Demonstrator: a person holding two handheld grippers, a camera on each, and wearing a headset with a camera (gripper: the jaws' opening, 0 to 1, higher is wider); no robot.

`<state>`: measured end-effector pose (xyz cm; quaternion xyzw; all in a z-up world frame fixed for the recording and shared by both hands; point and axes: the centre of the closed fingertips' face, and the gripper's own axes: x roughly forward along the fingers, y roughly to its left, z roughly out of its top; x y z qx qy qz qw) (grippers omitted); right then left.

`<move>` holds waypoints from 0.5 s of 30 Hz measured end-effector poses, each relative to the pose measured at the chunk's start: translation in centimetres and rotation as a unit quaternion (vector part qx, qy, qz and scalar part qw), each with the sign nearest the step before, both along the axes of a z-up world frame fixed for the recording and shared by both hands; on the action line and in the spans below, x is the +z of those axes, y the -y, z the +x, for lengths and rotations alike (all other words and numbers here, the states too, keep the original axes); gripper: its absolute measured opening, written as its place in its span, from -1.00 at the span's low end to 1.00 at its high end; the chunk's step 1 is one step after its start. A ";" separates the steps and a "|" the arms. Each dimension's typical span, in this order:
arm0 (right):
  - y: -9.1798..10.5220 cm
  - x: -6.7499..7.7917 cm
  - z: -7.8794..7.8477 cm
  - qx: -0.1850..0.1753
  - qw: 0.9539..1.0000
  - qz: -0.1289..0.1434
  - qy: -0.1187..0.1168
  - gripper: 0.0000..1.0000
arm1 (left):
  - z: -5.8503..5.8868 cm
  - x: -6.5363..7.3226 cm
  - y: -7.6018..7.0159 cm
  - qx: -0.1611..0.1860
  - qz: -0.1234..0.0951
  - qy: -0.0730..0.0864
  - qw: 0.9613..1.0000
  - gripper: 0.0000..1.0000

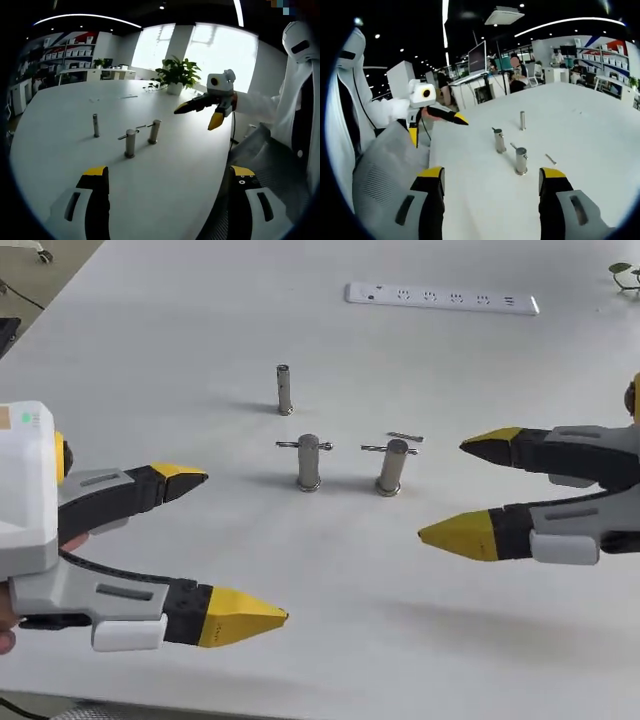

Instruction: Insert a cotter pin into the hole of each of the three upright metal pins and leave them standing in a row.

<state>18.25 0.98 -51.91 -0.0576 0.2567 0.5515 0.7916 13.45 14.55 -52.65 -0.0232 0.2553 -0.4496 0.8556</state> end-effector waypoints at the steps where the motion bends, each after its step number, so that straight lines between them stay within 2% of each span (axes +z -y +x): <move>1: 0.1 0.1 -0.1 -0.003 1.000 0.001 0.001 0.56 | 0.0 0.0 0.0 0.000 -0.001 0.000 1.000 0.99; 3: 0.4 0.1 -0.4 -0.011 1.000 0.001 -0.002 0.60 | -0.1 0.0 0.0 0.003 -0.002 -0.001 1.000 0.99; 5: 0.5 0.0 -0.9 -0.016 1.000 0.003 -0.017 0.63 | -0.2 0.0 0.1 0.003 0.001 -0.002 1.000 0.99; 8: 0.6 0.1 -1.3 -0.018 1.000 0.005 -0.014 0.72 | -0.3 0.1 0.2 0.003 -0.005 -0.002 1.000 0.99; 11: 0.4 0.1 -1.7 -0.017 1.000 0.007 -0.015 0.88 | -0.4 0.2 0.4 0.003 -0.011 -0.003 1.000 0.99; 15: 0.1 0.2 -2.1 -0.015 1.000 0.007 -0.013 0.92 | 0.1 0.5 0.3 0.007 -0.023 -0.006 1.000 0.99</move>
